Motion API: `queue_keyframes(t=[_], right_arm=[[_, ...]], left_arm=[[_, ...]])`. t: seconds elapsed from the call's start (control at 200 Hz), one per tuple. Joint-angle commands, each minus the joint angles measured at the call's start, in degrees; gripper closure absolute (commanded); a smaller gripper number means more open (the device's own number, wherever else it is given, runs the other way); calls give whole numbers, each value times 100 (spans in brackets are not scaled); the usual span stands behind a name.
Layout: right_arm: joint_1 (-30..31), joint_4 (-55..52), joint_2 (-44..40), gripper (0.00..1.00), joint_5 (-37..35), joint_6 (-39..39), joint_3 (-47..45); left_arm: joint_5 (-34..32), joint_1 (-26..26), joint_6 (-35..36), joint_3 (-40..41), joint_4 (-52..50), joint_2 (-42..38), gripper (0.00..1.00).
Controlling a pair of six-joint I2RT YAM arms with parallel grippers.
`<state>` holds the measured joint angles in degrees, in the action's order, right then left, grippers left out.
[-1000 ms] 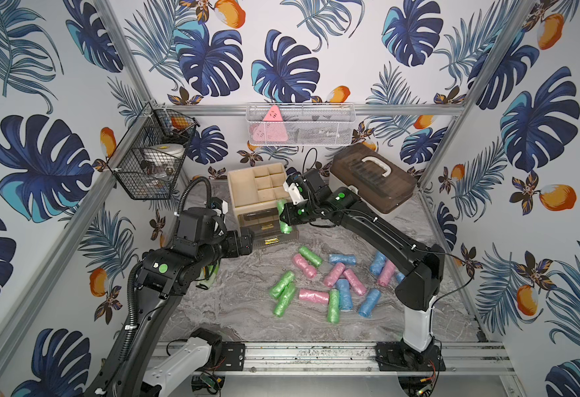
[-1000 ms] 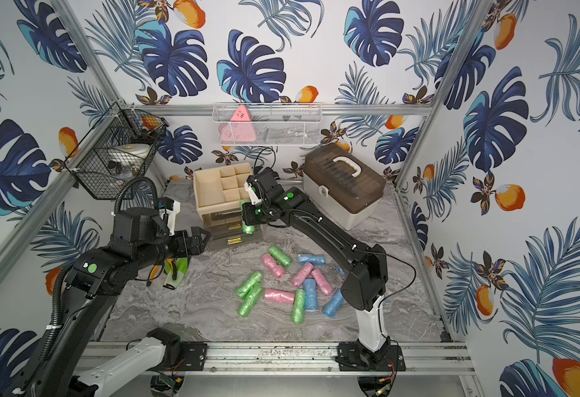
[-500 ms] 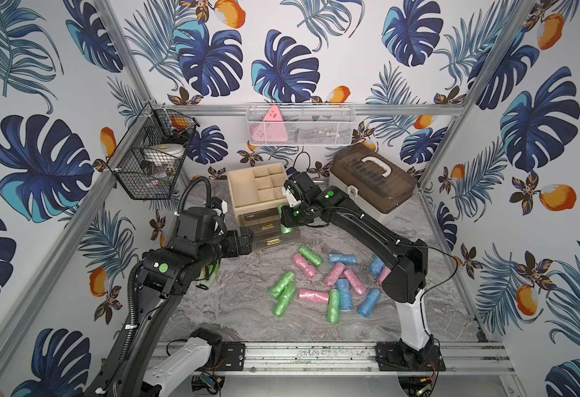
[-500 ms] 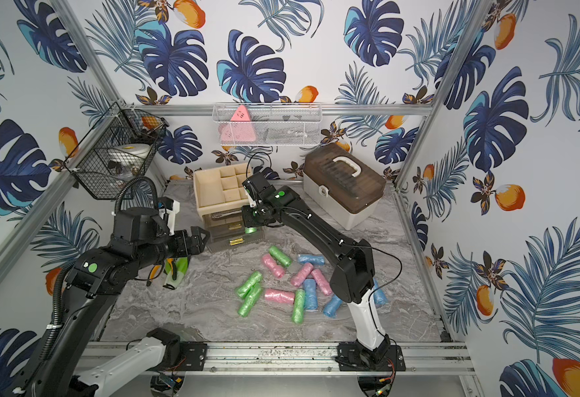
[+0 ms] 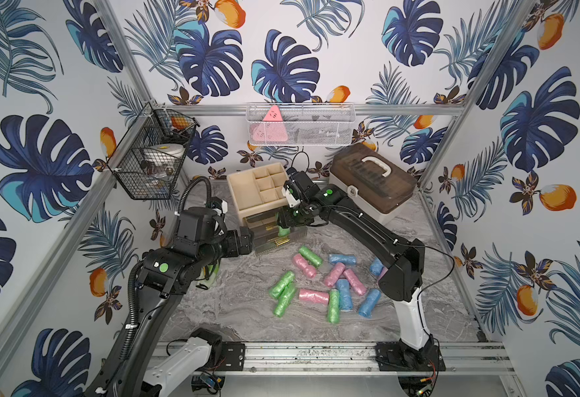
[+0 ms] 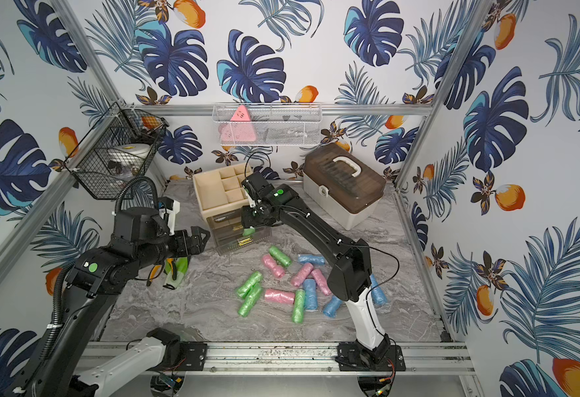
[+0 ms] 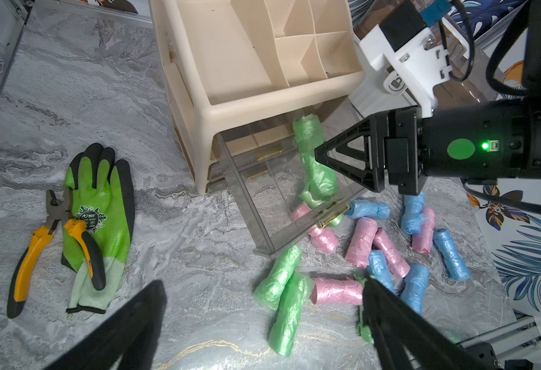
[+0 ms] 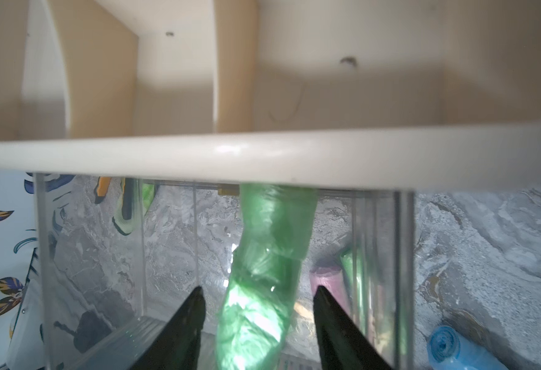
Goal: Sort the rolls of trash bags by color and place them into the drawer
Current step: Place the roll of trash bags in the drawer.
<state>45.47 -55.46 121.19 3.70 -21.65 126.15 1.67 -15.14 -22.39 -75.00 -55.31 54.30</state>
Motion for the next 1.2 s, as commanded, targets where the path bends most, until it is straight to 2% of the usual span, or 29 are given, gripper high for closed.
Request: queue_keyframes(t=[0.0, 0.295, 0.495, 0.685, 0.811, 1.016, 1.196], right_arm=[[10, 5, -89, 43, 76, -74, 44], [7, 271, -833, 43, 114, -73, -373], [-53, 240, -1519, 45, -240, 150, -1105], [-103, 239, -2451, 47, -456, 45, -2452], [-109, 273, -3193, 48, -355, -175, -3574], [-66, 139, -4214, 51, -23, -818, -5268], [187, 255, -4680, 56, 121, -1471, -6408]], left_arm=[[-35, 11, 51, -5, 20, 2, 1], [-48, 17, 59, -7, 59, 43, 1], [161, 23, 69, 37, 94, 116, 1], [376, 28, 60, 151, 152, 134, 1], [479, 33, 86, 228, 177, 168, 1], [586, 30, 86, 358, 296, 236, 1], [717, 29, 9, 469, 492, 295, 1]])
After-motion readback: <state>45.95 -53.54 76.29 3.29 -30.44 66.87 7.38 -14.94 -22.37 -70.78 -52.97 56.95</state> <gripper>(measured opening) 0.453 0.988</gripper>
